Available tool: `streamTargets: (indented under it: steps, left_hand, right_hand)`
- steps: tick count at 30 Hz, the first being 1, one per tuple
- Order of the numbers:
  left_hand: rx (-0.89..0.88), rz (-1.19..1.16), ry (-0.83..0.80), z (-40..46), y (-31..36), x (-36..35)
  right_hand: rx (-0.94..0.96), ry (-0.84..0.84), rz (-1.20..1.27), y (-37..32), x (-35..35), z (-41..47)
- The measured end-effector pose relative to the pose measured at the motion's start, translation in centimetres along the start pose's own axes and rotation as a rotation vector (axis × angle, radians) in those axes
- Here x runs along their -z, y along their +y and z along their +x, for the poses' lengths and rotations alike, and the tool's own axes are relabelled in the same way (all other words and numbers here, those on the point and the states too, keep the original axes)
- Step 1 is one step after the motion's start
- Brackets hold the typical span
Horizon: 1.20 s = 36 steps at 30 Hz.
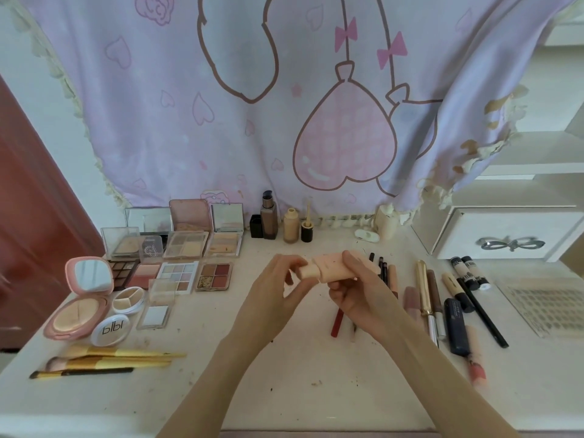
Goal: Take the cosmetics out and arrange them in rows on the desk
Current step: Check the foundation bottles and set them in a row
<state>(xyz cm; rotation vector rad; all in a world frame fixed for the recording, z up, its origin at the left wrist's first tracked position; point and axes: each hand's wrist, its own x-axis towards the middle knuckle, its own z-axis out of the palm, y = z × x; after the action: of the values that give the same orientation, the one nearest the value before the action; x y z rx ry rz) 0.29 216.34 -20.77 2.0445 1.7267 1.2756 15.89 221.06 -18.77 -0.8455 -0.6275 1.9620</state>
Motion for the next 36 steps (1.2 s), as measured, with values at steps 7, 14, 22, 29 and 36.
streamTargets:
  steps: [7,14,22,29,36]
  left_hand:
    - [0.103,-0.139,0.006,0.2,0.6,-0.6]
    - [0.105,-0.017,0.016,0.0,0.5,-1.5]
    - [0.204,-0.021,0.057,1.3,0.7,-2.9]
    - [0.284,0.072,0.005,3.2,-0.8,-3.4]
    - [0.316,0.185,-0.116,6.8,-1.9,-5.1]
  right_hand:
    - [0.036,0.067,-0.064,-0.4,0.6,0.2]
    - [-0.020,0.080,-0.051,-1.0,1.0,0.7]
    - [-0.017,0.076,-0.226,-2.6,2.3,2.9]
    - [0.027,0.135,-0.634,-5.6,3.0,7.4]
    - [0.100,0.207,-1.187,-5.9,2.6,12.3]
